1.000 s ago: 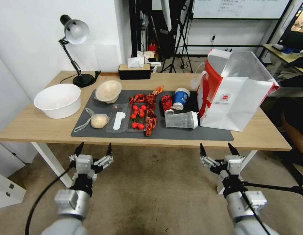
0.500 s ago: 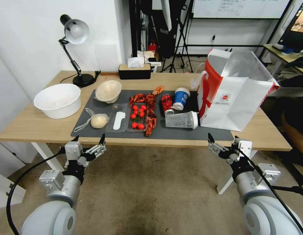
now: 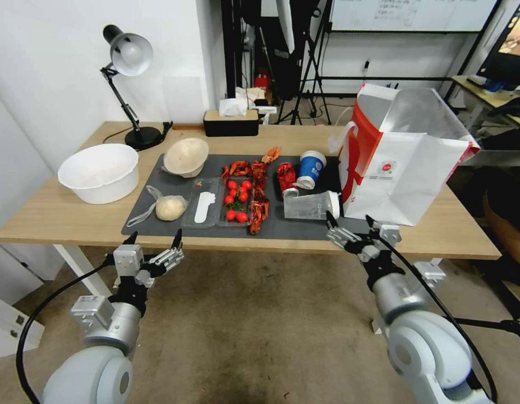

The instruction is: Pick up the trash from the table and place it into the takeout bag.

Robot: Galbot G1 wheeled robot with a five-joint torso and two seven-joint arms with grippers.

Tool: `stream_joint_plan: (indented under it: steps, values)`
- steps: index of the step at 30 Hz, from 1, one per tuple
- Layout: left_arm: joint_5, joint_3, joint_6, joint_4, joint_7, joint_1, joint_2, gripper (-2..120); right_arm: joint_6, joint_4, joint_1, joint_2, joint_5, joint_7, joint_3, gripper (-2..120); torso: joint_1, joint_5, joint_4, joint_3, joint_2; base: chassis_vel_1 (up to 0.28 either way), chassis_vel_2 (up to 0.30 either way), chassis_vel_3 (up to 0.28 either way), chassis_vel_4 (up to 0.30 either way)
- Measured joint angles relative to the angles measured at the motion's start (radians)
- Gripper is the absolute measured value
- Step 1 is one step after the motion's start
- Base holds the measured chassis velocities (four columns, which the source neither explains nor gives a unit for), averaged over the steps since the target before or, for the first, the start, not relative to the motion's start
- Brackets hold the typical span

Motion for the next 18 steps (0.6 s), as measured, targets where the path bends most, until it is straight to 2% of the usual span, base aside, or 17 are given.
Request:
stream_joint_plan:
  steps: [4,18]
  values:
    - [0.005,-0.002,-0.008,0.001,0.001,0.003,-0.004,100,0.0,-0.017,0.041,-0.026,0.031,0.01,-0.027,100,0.0,-0.0001,0.0001,0.0,0.0,0.0,0.0,0.0,0.0]
    - [0.016,-0.005,-0.025,0.001,0.003,0.014,-0.01,100,-0.002,-0.045,0.099,-0.042,0.056,0.031,-0.074,100,0.0,-0.0002,0.0,0.0,0.0,0.0,0.0,0.0,0.0]
